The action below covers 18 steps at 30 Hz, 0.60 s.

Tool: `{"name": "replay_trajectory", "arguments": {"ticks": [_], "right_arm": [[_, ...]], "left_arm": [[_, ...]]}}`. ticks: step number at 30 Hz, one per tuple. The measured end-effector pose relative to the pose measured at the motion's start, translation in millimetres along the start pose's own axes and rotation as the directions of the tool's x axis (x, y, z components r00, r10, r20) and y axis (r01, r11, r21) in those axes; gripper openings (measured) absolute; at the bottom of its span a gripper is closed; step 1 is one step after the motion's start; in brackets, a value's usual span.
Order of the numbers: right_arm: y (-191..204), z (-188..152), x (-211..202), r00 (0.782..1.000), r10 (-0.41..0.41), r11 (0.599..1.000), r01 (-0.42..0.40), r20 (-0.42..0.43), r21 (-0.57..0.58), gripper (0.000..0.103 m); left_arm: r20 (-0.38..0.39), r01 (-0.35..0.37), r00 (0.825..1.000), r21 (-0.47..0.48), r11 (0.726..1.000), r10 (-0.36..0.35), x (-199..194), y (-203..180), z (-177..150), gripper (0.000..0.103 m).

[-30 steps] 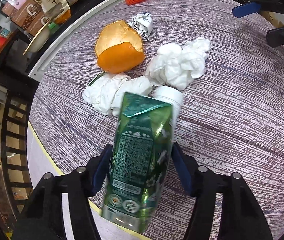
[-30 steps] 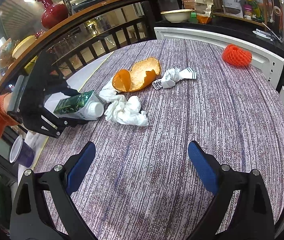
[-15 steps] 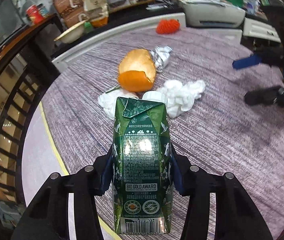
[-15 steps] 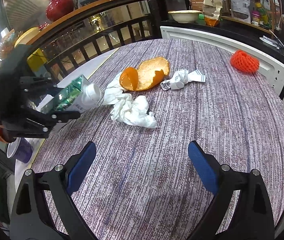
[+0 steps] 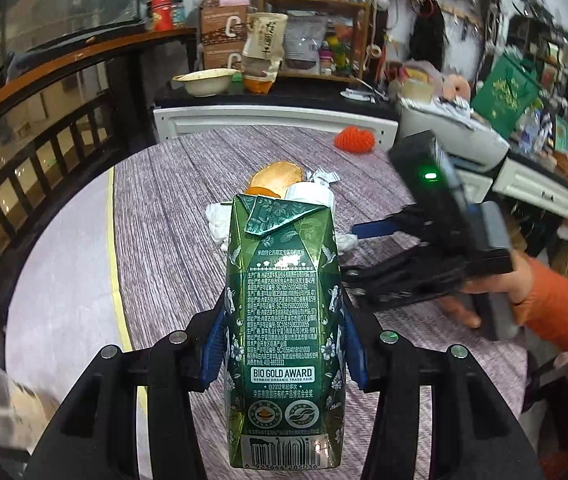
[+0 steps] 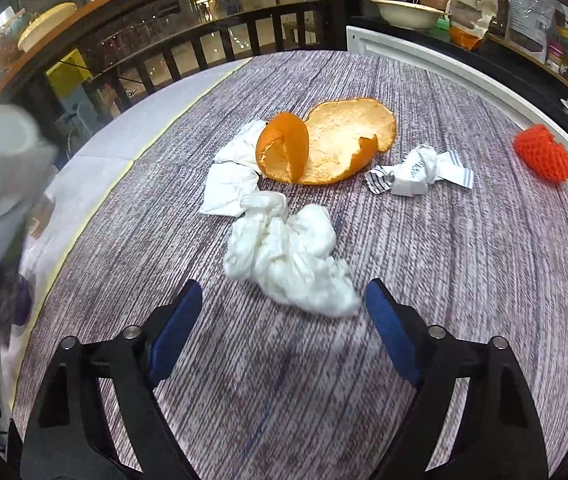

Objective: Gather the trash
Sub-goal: 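Grasp the crumpled white tissue with the right gripper while left holds the carton, then carry the tissue over the bin and open the right gripper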

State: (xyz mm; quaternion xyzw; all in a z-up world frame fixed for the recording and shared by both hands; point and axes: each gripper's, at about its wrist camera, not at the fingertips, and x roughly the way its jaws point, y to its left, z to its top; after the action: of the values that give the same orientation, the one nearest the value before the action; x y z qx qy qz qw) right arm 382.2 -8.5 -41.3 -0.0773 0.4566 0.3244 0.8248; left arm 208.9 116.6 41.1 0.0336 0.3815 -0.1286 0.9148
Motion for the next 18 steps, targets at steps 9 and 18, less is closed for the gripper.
{"name": "replay_trajectory", "arguments": {"ticks": [9, 18], "right_arm": [[5, 8, 17, 0.998, -0.062, 0.998, 0.061, -0.007, -0.031, 0.063], [1, -4, 6, 0.998, -0.058, 0.998, 0.059, 0.007, -0.014, 0.024]], "left_arm": [[0.047, -0.025, 0.999, -0.034, 0.999, 0.026, -4, -9, -16, 0.048], [0.067, -0.019, 0.997, -0.103, 0.994, 0.026, 2, -14, -28, 0.048]]}}
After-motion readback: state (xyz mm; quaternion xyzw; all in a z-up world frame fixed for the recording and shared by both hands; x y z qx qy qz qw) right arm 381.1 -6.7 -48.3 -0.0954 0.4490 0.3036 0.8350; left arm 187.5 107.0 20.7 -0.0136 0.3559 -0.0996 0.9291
